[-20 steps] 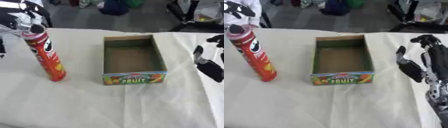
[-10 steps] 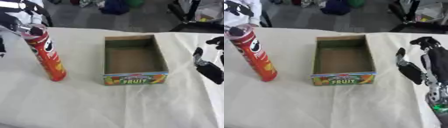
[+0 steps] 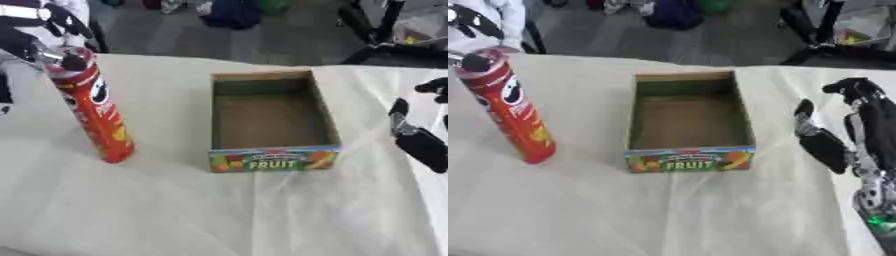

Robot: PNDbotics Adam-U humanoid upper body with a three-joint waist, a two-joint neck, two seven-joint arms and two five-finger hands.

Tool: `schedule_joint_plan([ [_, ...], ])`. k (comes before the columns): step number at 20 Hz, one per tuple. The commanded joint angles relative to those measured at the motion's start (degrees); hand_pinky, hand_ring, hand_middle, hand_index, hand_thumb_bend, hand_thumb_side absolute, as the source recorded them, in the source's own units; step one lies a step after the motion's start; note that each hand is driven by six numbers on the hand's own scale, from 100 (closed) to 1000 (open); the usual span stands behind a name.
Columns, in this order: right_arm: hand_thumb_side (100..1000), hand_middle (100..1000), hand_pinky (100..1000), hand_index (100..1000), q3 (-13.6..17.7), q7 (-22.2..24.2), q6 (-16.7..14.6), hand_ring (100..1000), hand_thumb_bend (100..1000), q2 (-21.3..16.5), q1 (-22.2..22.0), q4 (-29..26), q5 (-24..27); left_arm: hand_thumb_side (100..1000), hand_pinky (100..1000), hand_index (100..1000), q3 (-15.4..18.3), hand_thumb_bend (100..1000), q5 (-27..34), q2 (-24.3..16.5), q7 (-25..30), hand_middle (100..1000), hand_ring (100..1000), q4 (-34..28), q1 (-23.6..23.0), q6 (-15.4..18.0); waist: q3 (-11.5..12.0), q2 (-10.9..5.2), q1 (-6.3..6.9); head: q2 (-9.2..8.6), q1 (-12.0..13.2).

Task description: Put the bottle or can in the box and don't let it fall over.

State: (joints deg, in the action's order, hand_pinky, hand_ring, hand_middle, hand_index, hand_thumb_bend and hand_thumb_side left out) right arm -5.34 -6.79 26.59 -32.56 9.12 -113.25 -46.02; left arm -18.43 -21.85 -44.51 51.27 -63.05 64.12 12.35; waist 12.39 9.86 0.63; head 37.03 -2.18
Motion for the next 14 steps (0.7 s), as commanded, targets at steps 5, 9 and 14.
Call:
schedule_joint_plan([
  [5, 693, 788, 683, 767, 0.16, -0.52, 0.18, 727, 100, -0.66, 0.84, -1.34, 0.27, 817, 917, 927, 1.31, 597, -0.06, -0.71, 0.70, 910, 983, -0.09, 1.15, -0.09, -0.13, -0.18, -0.06, -1.18, 0.49],
  [9, 695, 789, 683, 767, 0.05, -0.76, 0.25, 727, 100, -0.49, 0.92, -1.34, 0.30, 836, 917, 927, 1.01, 564, 1.28, -0.41, 0.70, 911, 984, 0.12, 1.03, -0.34, -0.26, 0.17, -0.13, -1.29, 0.61],
  [14, 697, 788, 682, 766, -0.10, -0.92, 0.37, 725, 100, -0.29, 0.95, -1.34, 0.32, 828, 925, 926, 1.14, 589, 1.27, -0.47, 0.70, 921, 995, 0.16, 0.98, -1.29, -0.32, 0.52, -0.16, -1.41, 0.63],
])
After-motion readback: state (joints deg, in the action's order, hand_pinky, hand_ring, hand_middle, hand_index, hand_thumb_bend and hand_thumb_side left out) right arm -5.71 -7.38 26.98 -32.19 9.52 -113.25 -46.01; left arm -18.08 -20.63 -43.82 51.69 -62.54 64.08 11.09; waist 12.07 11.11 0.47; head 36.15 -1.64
